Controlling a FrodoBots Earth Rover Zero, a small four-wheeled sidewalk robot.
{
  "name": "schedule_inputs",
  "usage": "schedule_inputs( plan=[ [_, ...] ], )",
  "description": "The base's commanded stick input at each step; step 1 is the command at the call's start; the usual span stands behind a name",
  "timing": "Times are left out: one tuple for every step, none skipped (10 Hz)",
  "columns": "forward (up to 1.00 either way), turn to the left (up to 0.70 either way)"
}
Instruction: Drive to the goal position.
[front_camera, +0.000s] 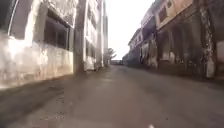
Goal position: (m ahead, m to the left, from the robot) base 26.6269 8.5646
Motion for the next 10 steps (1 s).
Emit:
schedule_inputs(
  plan=[
    [1.00, 0.00],
    [1.00, 0.00],
    [1.00, 0.00],
    [1.00, 0.00],
    [1.00, 0.00],
    [1.00, 0.00],
    [1.00, 0.00],
    [1.00, 0.00],
    [1.00, 0.00],
    [1.00, 0.00]
  ],
)
